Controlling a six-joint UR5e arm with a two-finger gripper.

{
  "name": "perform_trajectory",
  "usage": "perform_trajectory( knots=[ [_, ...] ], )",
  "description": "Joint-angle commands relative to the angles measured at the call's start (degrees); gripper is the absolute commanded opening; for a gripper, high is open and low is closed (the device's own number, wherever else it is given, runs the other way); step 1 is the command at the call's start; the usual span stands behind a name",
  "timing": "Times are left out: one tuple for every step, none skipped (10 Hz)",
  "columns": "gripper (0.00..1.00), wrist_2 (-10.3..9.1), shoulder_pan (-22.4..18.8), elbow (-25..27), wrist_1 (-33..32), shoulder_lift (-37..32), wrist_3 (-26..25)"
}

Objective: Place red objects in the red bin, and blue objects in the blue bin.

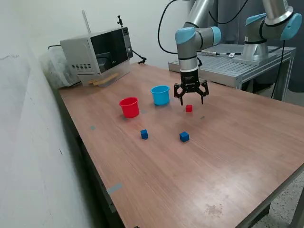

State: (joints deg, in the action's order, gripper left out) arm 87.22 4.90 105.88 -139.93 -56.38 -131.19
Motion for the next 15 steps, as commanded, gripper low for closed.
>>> perform_trajectory(
  knots=[
    [1.0, -0.47, -0.1, -2.3, -0.2, 1.8, -0.1],
    [1.0, -0.56, 0.0, -2.5, -0.3, 1.9, -0.1],
    [1.0, -0.56, 0.0, -2.5, -0.3, 1.9, -0.1],
    [1.0, -0.56, 0.4, -2.7, -0.4, 2.6, 0.0],
    [1.0, -0.38, 0.6, -2.8, -0.7, 2.8, 0.0],
    [1.0, -0.3, 0.8, -2.9, -0.7, 2.9, 0.0],
    [1.0, -0.29, 1.1, -2.8, -0.7, 2.9, 0.0],
    [1.0, -0.29, 1.0, -2.8, -0.7, 2.9, 0.0],
    [0.0, -0.29, 1.0, -2.7, -0.7, 2.9, 0.0],
    [0.0, -0.29, 1.1, -2.6, -0.7, 2.9, 0.0],
    [0.0, 0.05, 1.2, -2.7, -0.7, 2.9, 0.1],
    [0.0, 0.23, 1.2, -2.7, -0.7, 2.9, 0.1],
    [0.0, 0.32, 1.2, -2.7, -0.6, 2.9, 0.1],
    [0.0, 0.32, 1.2, -2.7, -0.6, 2.9, 0.2],
    [0.0, 0.58, 1.3, -2.7, -0.5, 2.9, 0.3]
  ],
)
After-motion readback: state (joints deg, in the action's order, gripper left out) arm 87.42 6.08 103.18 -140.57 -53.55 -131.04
